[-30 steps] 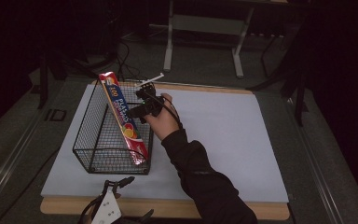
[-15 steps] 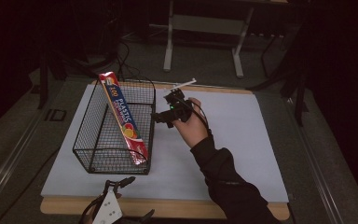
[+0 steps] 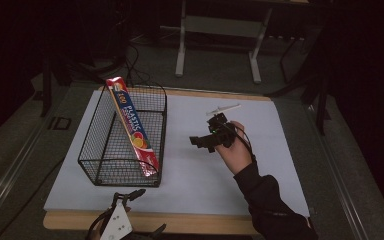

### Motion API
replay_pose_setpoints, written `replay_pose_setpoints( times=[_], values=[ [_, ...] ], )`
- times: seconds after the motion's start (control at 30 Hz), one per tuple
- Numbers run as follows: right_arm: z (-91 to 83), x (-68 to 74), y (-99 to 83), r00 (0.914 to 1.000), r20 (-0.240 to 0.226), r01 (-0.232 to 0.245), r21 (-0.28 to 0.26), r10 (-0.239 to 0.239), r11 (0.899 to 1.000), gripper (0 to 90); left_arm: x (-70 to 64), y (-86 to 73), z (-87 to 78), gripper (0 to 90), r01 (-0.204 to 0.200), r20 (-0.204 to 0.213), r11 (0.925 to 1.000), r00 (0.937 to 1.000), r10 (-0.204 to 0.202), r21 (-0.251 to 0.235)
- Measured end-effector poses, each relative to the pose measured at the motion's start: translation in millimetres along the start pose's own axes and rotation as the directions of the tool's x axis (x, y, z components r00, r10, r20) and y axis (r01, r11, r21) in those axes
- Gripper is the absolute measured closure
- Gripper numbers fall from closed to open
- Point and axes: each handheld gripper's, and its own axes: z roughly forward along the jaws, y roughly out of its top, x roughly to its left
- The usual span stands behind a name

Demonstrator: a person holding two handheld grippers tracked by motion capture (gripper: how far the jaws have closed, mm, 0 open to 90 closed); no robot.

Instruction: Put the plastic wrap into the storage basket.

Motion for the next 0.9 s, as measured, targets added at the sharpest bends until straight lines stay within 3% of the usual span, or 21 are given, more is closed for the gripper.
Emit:
replay_pose_setpoints(
  times=[0.33, 0.43, 0.73, 0.9],
  values=[
    [-7.7, -7.9, -32.0, 1.0000, -0.003, 0.000, 0.000, 0.000, 1.000, 13.7, -0.1, -0.3, 0.8, 0.6, -0.002, 0.000, 1.0000, 1.0000, 0.002, 0.005],
    [-11.9, -8.3, -53.2, 0.9999, -0.004, 0.015, -0.005, -0.015, 1.000, 13.6, -0.3, -0.5, 1.1, 0.6, -0.004, -0.001, 1.0000, 1.0000, 0.004, 0.006],
    [-10.4, -16.4, -88.0, 0.9999, -0.004, 0.014, 0.025, -0.013, 1.000, 13.5, -0.9, -0.4, 1.5, 0.6, -0.007, 0.000, 0.9999, 1.0000, 0.007, 0.008],
    [-13.7, -20.9, -101.4, 1.0000, 0.003, 0.000, -0.005, 0.000, 1.000, 13.4, -0.9, -0.5, 1.9, 0.6, -0.008, 0.000, 0.9999, 1.0000, 0.008, 0.012]
  ],
)
